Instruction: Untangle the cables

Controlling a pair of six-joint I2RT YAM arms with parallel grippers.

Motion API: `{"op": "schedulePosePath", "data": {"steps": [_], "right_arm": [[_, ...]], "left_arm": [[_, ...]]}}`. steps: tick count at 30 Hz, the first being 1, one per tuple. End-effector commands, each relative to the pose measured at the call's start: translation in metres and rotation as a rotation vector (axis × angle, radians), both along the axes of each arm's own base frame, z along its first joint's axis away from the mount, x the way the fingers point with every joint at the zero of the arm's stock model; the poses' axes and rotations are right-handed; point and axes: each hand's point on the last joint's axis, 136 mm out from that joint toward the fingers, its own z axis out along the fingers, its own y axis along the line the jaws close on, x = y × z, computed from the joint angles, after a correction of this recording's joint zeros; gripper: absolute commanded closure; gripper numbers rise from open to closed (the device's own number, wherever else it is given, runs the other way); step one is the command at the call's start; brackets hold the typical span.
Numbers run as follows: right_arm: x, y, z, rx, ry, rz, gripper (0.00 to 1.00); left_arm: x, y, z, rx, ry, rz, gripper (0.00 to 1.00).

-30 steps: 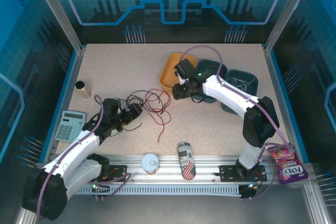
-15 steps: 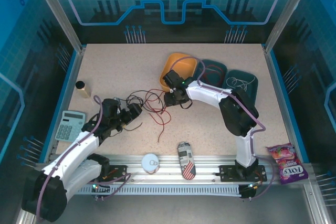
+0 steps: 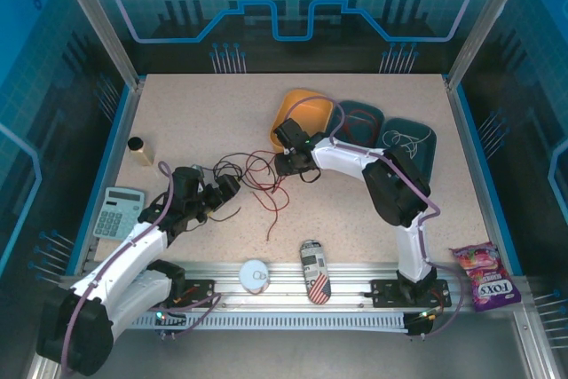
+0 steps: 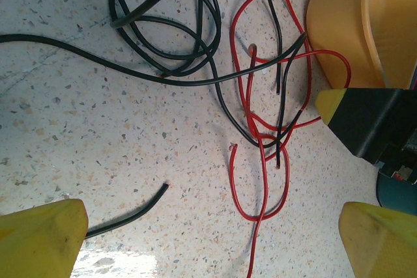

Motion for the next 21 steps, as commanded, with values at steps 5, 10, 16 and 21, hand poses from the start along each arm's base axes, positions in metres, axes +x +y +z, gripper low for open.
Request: {"op": "schedulePosePath", "data": {"steps": [5, 10, 16, 21], "right_arm": [[0.015, 0.01, 0.006, 0.036, -0.035, 0.008, 0.72], [0.012, 0.015, 0.011, 0.043, -0.043, 0.038, 0.84], [0.003, 0.024, 0.035, 0.053, -0.087, 0.098, 1.0], [-0.007, 0.028, 0.074, 0.019, -0.178, 0.137, 1.0]], "left_arm": [[0.001, 0.002, 0.002, 0.006, 0.001, 0.0, 0.01], [0.002, 0.001, 0.002, 0.009, 0.0, -0.006, 0.01], [0.003, 0.001, 0.003, 0.009, -0.003, -0.007, 0.01], [0.002, 0.002, 0.002, 0.009, 0.002, -0.003, 0.01]]}}
